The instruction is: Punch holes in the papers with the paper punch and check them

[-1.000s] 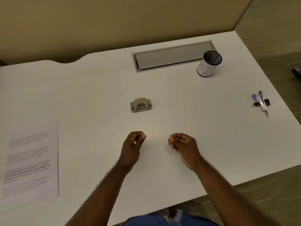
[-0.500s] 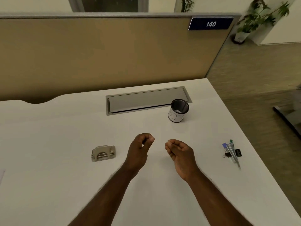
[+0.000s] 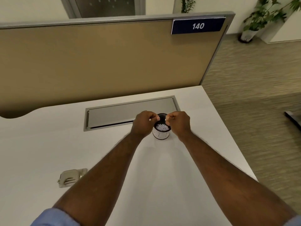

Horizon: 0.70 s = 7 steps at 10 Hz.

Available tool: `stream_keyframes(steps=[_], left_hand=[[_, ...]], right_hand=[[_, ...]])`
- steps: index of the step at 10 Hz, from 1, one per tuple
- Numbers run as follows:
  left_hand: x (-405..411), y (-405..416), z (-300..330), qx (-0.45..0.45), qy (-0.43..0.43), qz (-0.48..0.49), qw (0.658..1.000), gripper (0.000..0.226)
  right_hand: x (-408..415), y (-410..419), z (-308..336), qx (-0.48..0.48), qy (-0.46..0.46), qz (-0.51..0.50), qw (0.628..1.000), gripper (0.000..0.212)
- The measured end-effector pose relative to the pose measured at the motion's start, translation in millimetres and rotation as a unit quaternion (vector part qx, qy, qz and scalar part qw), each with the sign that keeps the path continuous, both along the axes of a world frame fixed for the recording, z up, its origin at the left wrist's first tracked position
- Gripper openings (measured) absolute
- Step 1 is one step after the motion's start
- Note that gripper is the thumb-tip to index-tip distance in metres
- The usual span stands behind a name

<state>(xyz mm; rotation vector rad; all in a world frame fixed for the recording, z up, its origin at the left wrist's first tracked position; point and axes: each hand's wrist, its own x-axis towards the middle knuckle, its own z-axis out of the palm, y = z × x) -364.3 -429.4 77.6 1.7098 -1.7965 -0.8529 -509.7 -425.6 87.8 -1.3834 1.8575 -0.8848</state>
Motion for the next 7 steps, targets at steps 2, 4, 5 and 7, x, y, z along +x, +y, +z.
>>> stream_keyframes(steps=[2, 4, 5, 7], left_hand=[[-3, -13, 6, -0.015, -0.077, 0.021, 0.997, 0.013], [-11, -14, 21, -0.016, -0.078, 0.002, 0.997, 0.008], [-13, -14, 23, -0.018, -0.077, -0.009, 0.997, 0.01], [-10, -10, 32, -0.03, -0.069, -0.027, 0.997, 0.02]], right_hand=[[-1, -15, 4, 0.006, 0.081, 0.048, 0.996, 0.012], [-2, -17, 16, -0.06, 0.136, 0.043, 0.988, 0.015], [-5, -18, 16, -0.058, 0.121, 0.071, 0.988, 0.017], [-5, -9, 21, -0.05, 0.074, 0.075, 0.993, 0.026]])
